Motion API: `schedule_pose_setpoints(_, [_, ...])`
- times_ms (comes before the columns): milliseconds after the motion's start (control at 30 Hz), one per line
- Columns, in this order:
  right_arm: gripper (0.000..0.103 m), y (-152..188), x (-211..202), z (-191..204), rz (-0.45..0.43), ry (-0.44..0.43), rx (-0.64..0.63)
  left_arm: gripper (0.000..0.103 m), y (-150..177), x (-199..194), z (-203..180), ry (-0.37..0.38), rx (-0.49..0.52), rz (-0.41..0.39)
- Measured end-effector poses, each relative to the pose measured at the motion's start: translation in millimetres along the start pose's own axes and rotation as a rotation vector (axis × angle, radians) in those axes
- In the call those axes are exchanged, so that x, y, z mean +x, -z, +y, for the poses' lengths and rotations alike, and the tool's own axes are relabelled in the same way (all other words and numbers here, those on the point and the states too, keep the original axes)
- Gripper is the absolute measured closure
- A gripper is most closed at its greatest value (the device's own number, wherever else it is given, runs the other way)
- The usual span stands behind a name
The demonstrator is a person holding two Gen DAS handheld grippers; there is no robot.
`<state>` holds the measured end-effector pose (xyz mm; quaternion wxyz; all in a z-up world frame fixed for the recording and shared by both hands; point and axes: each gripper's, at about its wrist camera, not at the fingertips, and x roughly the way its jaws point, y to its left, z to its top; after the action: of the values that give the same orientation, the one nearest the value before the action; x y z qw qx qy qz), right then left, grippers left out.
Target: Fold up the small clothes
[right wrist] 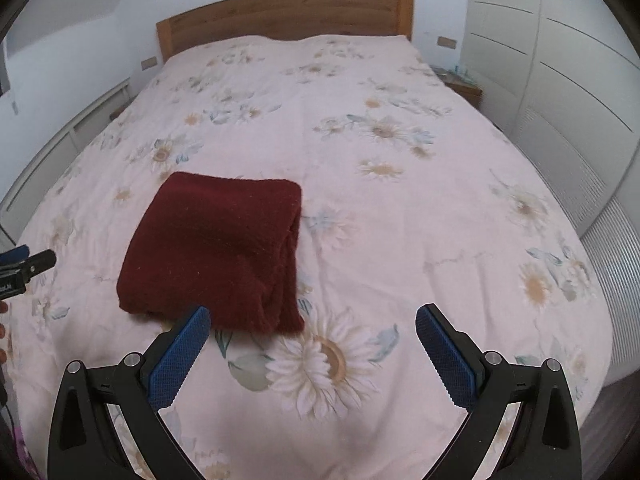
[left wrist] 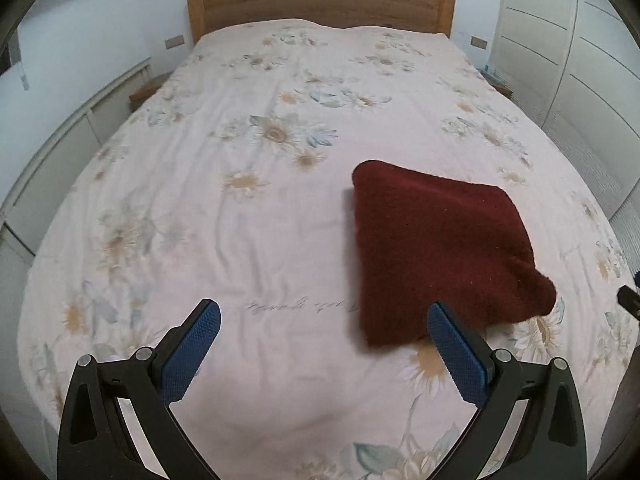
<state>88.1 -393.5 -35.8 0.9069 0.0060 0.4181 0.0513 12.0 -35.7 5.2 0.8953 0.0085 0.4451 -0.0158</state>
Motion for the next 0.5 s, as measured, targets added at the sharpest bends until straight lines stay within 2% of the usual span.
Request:
schedule_pose_setpoints(100, [0.001, 7.2, -10.6, -5.5, 0.002, 0.028, 0.005, 0.001, 3.6, 1.4, 3.6, -0.012, -0.003, 0.003])
schedule_pose_setpoints(500, [0.001, 19.4, -25.0, -13.7, 0.015, 0.035, 0.009, 0.001, 18.7, -0.7, 12.9, -0.045, -0.017, 0.023])
